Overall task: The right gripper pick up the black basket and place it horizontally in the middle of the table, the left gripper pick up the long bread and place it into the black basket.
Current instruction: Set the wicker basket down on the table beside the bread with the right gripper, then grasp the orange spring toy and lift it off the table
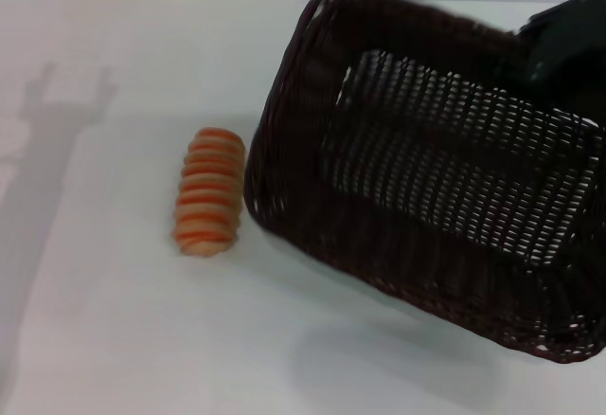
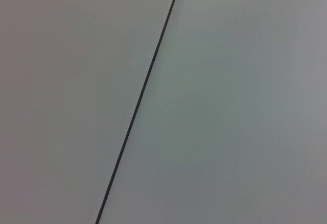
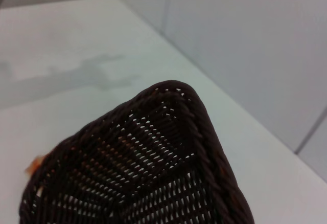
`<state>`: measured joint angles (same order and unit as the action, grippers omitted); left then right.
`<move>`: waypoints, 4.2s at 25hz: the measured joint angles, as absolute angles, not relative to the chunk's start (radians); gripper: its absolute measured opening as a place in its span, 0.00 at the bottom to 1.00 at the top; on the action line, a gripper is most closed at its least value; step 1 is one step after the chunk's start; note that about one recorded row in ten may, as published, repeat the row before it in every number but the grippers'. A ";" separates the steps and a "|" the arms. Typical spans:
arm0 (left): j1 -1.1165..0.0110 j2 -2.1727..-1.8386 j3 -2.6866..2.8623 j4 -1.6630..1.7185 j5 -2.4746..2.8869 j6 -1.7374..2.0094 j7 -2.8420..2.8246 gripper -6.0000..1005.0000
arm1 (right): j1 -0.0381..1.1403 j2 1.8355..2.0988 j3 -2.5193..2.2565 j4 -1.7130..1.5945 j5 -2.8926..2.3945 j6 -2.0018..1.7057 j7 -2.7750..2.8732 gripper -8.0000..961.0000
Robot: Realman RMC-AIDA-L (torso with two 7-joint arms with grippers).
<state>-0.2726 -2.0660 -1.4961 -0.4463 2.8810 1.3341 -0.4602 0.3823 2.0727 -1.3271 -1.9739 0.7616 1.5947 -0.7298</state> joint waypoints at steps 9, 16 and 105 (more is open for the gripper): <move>-0.290 -2.068 -1.530 -0.450 2.879 1.331 -0.458 0.86 | 0.386 2.071 -1.365 -2.024 0.764 1.692 -0.878 0.20; -0.308 -2.069 -1.538 -0.445 2.870 1.329 -0.454 0.86 | 0.385 2.071 -1.384 -2.017 0.790 1.708 -0.990 0.20; -0.284 -2.058 -1.431 -0.457 2.888 1.383 -0.620 0.86 | -0.009 2.077 -1.955 -1.226 0.988 -1.106 -0.755 0.32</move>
